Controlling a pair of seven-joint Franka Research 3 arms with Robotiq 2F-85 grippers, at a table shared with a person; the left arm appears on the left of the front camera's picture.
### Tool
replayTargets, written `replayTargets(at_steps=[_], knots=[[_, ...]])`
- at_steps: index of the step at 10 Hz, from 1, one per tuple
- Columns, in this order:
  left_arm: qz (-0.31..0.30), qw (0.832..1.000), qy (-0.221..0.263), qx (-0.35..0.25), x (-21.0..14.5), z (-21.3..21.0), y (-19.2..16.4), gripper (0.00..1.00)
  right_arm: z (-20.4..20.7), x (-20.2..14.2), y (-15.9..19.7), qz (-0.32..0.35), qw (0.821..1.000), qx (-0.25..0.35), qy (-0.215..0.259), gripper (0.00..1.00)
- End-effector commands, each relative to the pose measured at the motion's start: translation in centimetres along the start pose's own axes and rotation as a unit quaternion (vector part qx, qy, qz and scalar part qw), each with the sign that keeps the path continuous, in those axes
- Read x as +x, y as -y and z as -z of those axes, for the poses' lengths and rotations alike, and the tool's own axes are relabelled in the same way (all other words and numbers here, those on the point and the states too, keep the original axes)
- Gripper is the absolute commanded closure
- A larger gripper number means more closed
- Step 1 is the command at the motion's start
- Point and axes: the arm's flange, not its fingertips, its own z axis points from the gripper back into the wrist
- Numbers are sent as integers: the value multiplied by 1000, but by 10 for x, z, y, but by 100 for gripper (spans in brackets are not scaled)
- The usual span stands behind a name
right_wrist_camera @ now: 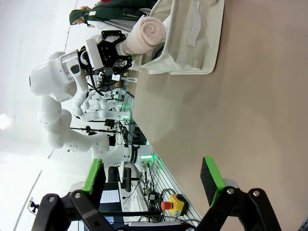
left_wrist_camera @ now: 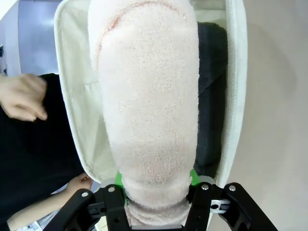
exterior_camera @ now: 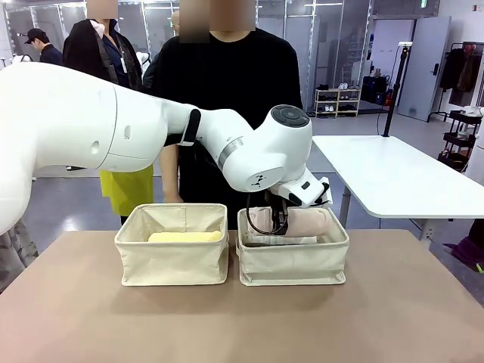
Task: Divide the towels into two baskets.
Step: Pick up one hotel-folded towel from the bottom of the table and place it in the Fabric basket indicated by the person.
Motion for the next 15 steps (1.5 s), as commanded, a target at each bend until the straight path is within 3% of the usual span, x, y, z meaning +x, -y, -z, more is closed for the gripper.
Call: replayTargets(at_steps=[1,3,4,9,10,15], knots=[[-16,1000,-3,15,-10,-3,7,39,3,-3,-5,11,1000,-8,1,0],[-29,999,2,14,-11,-3,3,27,3,-3,-5,11,1000,-8,1,0],[-36,999,7,14,-12,-3,2,0,3,-3,-5,11,1000,-8,1,0],[-44,998,39,-3,-23,-22,6,0,3,-3,-5,11,1000,-8,1,0],[-26,1000,7,7,-4,-4,-7,0,3,-3,-5,11,1000,-8,1,0],[-26,1000,7,7,-4,-4,-7,0,3,-3,-5,11,1000,-8,1,0]])
